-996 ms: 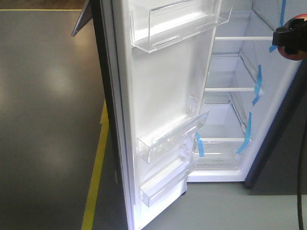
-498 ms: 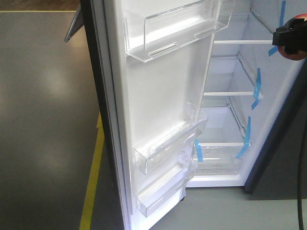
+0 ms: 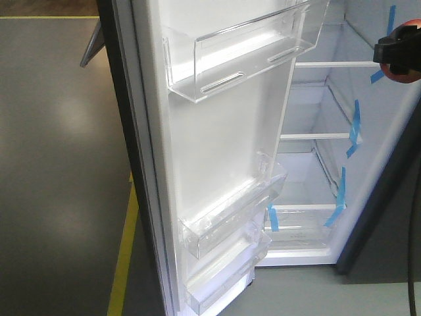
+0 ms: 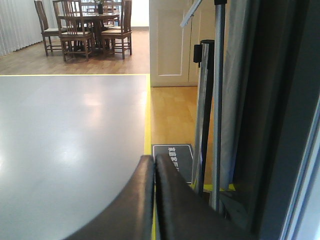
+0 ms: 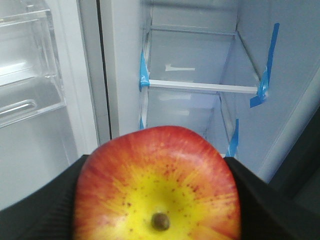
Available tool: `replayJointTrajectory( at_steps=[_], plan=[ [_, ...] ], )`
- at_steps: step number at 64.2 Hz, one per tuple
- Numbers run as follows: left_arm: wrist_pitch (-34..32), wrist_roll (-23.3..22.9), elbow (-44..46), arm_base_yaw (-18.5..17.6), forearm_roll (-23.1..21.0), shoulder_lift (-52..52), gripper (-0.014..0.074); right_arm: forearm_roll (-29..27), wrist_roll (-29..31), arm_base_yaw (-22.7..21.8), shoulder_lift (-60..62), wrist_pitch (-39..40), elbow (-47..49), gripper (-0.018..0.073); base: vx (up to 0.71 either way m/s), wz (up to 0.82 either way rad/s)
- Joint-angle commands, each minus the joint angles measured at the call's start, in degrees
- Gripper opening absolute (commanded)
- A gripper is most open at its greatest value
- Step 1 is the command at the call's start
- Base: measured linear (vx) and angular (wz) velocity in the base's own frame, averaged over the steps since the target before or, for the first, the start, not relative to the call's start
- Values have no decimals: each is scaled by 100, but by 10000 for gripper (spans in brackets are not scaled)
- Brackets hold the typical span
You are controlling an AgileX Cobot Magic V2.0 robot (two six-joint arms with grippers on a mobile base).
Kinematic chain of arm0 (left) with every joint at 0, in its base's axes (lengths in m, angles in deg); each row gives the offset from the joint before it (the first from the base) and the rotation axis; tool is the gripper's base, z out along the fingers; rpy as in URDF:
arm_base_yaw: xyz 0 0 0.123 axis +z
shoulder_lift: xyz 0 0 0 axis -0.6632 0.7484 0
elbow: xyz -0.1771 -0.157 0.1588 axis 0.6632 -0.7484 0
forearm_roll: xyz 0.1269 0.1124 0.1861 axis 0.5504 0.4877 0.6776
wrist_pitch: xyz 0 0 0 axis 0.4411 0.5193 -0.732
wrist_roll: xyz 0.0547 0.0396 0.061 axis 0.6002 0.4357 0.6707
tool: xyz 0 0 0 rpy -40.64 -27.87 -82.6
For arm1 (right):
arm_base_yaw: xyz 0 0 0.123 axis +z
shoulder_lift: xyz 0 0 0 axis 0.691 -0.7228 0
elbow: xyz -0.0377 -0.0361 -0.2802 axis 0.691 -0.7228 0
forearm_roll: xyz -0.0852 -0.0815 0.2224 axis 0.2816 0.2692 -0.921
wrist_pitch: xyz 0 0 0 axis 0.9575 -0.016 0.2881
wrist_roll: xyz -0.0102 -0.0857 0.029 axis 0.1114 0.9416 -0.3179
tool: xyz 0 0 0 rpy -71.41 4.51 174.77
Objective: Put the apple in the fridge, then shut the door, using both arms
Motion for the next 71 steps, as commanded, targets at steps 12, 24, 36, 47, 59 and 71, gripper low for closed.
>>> replayJointTrajectory(
  at_steps=[12, 24, 36, 47, 59, 71],
  plan=[
    [-421, -9, -170, -4, -3, -82, -6, 5, 40, -19, 186, 480, 172, 71, 8, -2],
    [-421, -9, -170, -4, -3, -82, -6, 5, 40, -19, 186, 480, 172, 71, 7, -2],
    [-421, -9, -170, -4, -3, -82, -6, 5, 40, -19, 186, 480, 172, 71, 6, -1],
    [-421, -9, -170, -4, -3, -82, -6, 5, 40, -19, 186, 480, 172, 71, 5, -1],
    [-421, -9, -170, -4, -3, -82, -6, 5, 40, -19, 186, 480, 172, 71, 3, -1],
    [-421, -9, -170, -4, -3, -82, -6, 5, 40, -19, 186, 480, 172, 71, 2, 0]
  ],
)
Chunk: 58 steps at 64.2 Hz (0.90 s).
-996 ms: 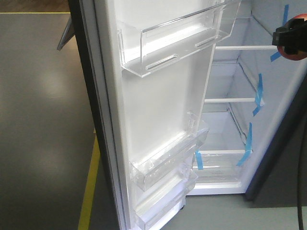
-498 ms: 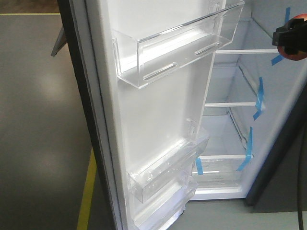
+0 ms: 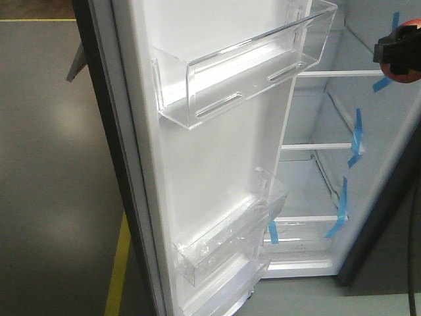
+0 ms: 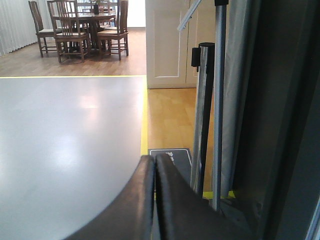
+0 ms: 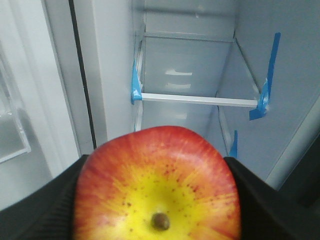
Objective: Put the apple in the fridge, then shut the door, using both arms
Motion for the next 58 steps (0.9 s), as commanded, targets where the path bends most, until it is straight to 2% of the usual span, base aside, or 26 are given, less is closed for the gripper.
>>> replayJointTrajectory(
  at_steps=[1, 58],
  plan=[
    [-421, -9, -170, -4, -3, -82, -6, 5, 40, -19, 186, 480, 172, 71, 2, 0],
    [-421, -9, -170, -4, -3, -82, -6, 5, 40, -19, 186, 480, 172, 71, 0, 0]
  ],
)
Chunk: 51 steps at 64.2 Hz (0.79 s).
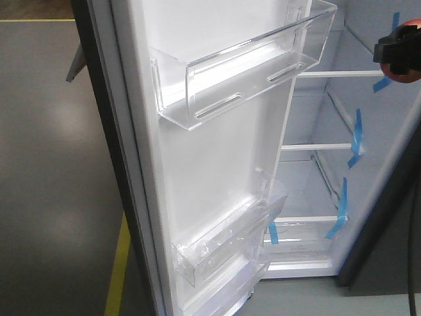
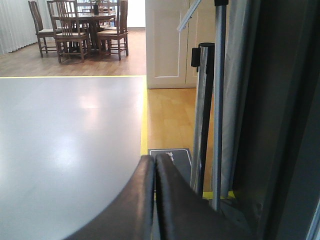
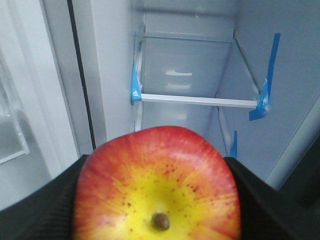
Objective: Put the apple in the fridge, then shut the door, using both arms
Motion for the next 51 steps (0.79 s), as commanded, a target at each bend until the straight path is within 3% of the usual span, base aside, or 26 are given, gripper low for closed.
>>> replayJointTrajectory(
  at_steps=[1, 51],
  plan=[
    [-421, -9, -170, -4, -3, -82, -6, 5, 40, -19, 186, 480, 172, 71, 0, 0],
    [-421, -9, -170, -4, -3, -82, -6, 5, 40, -19, 186, 485, 172, 71, 0, 0]
  ],
)
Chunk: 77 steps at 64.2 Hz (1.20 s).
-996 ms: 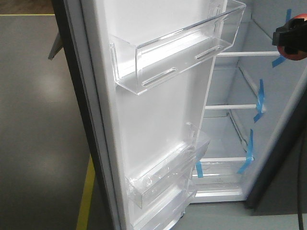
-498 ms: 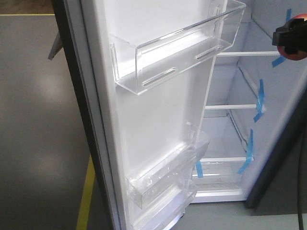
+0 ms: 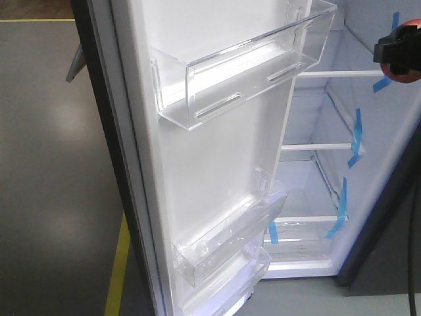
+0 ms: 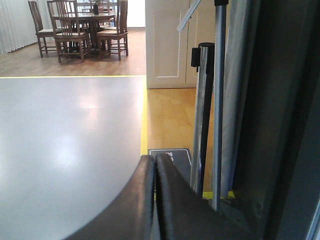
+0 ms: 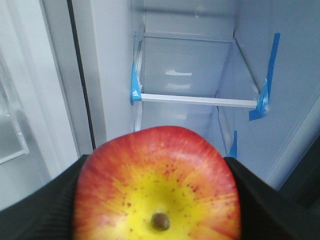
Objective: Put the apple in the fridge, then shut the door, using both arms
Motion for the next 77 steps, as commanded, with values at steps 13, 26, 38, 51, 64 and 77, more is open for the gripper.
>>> replayJointTrajectory(
  at_steps=[13, 26, 38, 51, 64, 77],
  plan=[
    [-421, -9, -170, -4, -3, -82, -6, 5, 40, -19, 186, 485, 172, 71, 0, 0],
    [-421, -9, -170, -4, -3, -82, -6, 5, 40, -19, 186, 479, 172, 71, 0, 0],
    [-421, -9, -170, -4, -3, -82, -6, 5, 40, -19, 186, 484, 172, 71, 0, 0],
    [-421, -9, -170, -4, -3, -82, -6, 5, 40, -19, 186, 529, 172, 71, 0, 0],
    [-421, -9, -170, -4, -3, -82, -6, -1, 40, -19, 334, 684, 179, 71, 0, 0],
    [-421, -9, -170, -4, -3, -82, -6, -150, 40, -14, 1003, 1507, 242, 71, 0, 0]
  ],
)
